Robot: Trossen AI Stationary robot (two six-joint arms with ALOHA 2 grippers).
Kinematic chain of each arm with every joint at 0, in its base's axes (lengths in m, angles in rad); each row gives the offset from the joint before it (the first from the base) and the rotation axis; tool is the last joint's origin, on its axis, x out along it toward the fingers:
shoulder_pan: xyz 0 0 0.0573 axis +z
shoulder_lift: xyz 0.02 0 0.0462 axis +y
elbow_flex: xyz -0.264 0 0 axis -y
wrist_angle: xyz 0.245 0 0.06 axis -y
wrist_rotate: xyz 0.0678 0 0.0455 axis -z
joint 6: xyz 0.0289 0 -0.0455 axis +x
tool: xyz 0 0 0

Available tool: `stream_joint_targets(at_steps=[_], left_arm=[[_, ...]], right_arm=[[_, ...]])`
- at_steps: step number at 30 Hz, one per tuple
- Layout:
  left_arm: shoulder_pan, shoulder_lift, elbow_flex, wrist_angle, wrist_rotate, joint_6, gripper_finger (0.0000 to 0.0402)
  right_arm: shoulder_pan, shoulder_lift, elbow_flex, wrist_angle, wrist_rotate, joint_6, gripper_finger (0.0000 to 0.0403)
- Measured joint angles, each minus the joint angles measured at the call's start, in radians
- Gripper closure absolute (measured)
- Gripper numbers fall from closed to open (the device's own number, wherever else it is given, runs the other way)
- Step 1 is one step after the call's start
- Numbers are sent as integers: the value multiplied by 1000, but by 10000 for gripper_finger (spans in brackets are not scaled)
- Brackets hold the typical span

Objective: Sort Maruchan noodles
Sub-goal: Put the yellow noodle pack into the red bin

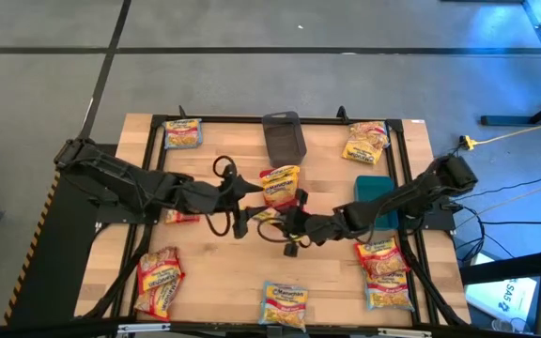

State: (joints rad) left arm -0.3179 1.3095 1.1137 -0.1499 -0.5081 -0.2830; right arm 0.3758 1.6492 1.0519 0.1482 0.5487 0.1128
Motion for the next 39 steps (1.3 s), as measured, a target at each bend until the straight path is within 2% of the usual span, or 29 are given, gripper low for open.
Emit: stream_joint_targets(at_steps=[4,8,12,18,23,27,31,39], left_arm=[[0,-2,1,-13,96,10,164],[-3,-2,1,-43,121,30,165],[4,-2,0,-96,134,32,165],[5,11,0,-124,137,76,163],[29,33,0,-70,154,84,137],[74,61,0,-38,246,83,115],[100,90,2,16,338,83,109],[118,122,5,33,366,84,113]], right_arm=[[26,-54,-1,-100,-1,-9,304],[51,-90,-1,-197,1,-8,304],[81,-116,-32,-215,-1,-5,304],[95,-196,-220,-15,4,-9,304],[82,-244,-349,209,-36,-19,304],[43,-263,-371,255,-123,-15,304],[27,-261,-372,253,-150,-14,304],[6,-261,-372,273,-161,-17,304]])
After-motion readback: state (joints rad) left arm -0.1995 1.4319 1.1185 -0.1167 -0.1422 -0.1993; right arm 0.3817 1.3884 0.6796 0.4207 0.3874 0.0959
